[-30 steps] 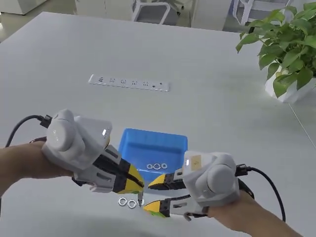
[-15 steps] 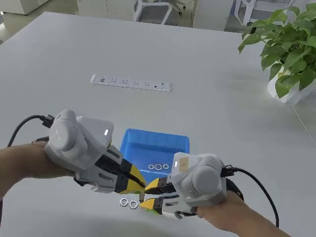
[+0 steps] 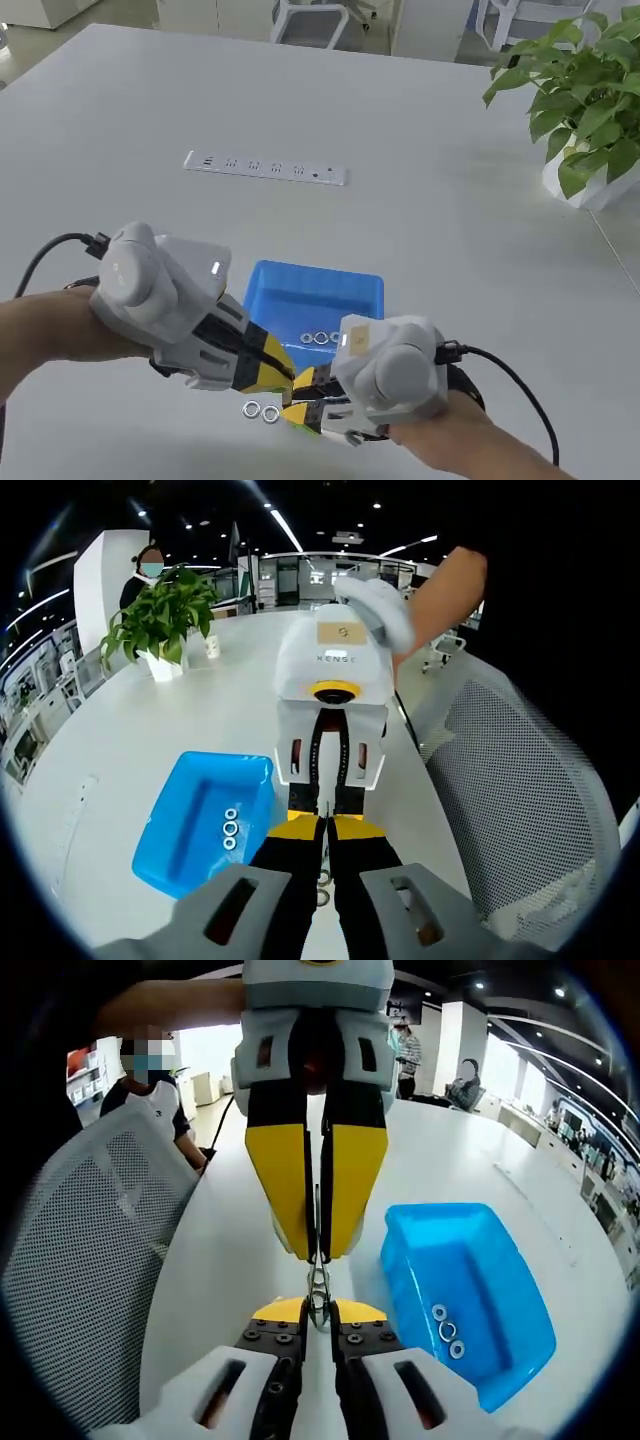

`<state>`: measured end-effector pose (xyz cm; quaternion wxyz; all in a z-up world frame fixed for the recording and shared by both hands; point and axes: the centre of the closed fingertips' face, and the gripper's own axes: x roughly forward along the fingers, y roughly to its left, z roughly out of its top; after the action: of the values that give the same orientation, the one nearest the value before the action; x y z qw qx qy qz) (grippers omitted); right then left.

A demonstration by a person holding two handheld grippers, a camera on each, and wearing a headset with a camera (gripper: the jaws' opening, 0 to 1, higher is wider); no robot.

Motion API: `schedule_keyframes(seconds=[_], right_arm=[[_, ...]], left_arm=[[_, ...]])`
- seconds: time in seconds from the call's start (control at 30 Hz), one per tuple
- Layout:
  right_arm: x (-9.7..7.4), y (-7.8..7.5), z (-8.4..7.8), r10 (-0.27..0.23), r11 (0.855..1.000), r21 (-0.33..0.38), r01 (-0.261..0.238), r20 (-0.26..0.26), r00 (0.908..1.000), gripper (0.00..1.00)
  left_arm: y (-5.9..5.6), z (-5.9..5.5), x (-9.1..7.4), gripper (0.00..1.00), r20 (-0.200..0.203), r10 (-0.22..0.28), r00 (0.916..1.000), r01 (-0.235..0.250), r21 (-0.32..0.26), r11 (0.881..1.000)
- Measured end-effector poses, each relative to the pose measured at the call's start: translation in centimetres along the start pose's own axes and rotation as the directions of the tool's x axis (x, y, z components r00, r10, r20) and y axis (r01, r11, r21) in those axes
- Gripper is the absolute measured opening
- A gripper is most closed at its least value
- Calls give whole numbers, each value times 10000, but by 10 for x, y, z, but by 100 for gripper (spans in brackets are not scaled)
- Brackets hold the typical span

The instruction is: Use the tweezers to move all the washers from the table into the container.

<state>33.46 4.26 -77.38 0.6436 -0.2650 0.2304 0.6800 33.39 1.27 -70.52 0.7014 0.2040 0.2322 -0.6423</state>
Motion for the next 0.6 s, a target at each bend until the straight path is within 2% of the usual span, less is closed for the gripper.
schedule_keyframes(seconds=[0.17,0.6], right_arm=[[0,0,-1,22,10000,-12,-22,-209,9998,9],[-1,0,-1,5,9999,113,-3,-199,9998,8]], left_arm=[[-1,2,1,6,29,-5,10000,5,-49,10000],[-2,4,2,6,-51,-30,10000,30,-144,9999]])
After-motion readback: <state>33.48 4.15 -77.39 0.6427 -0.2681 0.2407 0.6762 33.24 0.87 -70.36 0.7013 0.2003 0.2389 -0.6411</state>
